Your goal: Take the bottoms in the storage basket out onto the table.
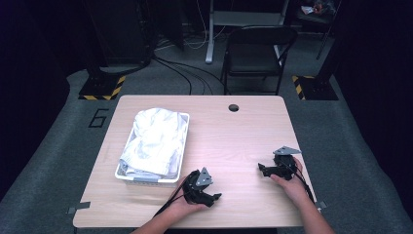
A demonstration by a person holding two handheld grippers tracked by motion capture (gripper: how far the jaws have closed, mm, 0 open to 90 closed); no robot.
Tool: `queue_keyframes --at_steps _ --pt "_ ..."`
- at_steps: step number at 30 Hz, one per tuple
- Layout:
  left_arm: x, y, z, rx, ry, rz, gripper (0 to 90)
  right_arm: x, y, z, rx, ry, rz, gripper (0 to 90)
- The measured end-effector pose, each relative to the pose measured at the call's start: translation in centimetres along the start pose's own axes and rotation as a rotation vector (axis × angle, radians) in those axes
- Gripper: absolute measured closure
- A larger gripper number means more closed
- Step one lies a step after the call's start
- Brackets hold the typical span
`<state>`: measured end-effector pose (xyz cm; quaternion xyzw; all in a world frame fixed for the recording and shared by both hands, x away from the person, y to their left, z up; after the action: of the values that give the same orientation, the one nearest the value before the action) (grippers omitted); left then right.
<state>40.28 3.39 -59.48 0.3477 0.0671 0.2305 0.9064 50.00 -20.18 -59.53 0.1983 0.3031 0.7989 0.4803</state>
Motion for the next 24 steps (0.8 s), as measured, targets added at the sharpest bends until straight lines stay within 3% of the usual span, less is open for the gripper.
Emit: queue_keyframes --at_steps 18,24 --pt "-0.17 0.00 0.00 0.010 0.010 0.008 22.0 0.11 0.04 -0.06 0.002 -0.014 0.001 12.4" --pt "-0.25 0.06 -0.15 0.041 0.016 0.009 15.3 0.07 0.01 -0.04 0.002 -0.005 0.002 12.3"
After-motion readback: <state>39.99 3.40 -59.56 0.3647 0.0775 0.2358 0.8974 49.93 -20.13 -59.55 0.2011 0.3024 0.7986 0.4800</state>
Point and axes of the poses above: each handheld gripper's, and its own axes: y roughly backward along the jaws, z roughly out of its top, x roughly to its left, the point moved 10 cm from there along -y, roughly forward along the jaws, and after that the axes turned 2 degrees about -y, right-handed, at the moved point
